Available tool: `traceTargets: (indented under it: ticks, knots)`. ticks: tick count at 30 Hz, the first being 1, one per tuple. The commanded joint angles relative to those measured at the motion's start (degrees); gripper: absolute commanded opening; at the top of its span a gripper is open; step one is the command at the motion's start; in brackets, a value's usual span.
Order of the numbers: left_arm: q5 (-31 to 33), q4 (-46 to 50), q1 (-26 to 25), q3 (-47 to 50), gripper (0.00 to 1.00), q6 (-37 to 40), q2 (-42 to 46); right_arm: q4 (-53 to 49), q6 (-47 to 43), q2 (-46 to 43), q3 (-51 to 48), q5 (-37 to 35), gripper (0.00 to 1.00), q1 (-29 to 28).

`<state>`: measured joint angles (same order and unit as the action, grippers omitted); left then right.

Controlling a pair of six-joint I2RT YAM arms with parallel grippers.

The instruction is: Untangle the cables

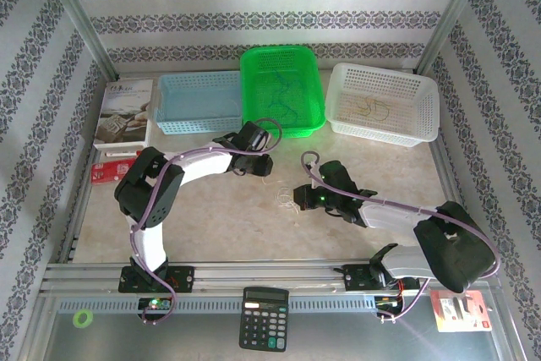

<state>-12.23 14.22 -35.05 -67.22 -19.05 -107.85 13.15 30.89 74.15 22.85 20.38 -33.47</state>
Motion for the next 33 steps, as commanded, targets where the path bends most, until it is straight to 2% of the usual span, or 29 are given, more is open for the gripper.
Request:
traceTargets:
  ticks: [1,9,16,27,28,31,33]
  knots:
    - [-0.9,-0.4,-1.0,-1.1,0.02,-0.2,0.4,0.9,-0.1,-1.5,-0.9,-0.5,0.00,0.7]
    - [3.4,1.4,-0.7,-3.4,0.00,0.3,12.7,0.9,0.0,-2.0,0.0,-0.4,0.00,1.3]
    - [6.0,-0.7,0.5,-7.3,0.00,-0.7,25.0,3.3,0.6,1.1,1.1,-0.1,0.00,1.3]
    - [6.4,-3.2,1.0,-12.7,0.00,-1.3,33.0,7.8,1.9,6.1,2.0,0.8,0.00,0.7]
    - [6.1,-3.2,1.0,-12.9,0.00,-1.4,33.2,7.7,2.0,6.1,2.0,0.8,0.04,0.7]
    - [5.2,-3.3,1.0,-12.7,0.00,-1.6,33.8,6.5,2.1,4.1,2.4,0.8,0.30,0.7]
    - [5.1,-3.6,1.0,-11.5,0.00,-1.6,34.1,5.1,2.0,1.8,2.6,0.5,0.40,0.7]
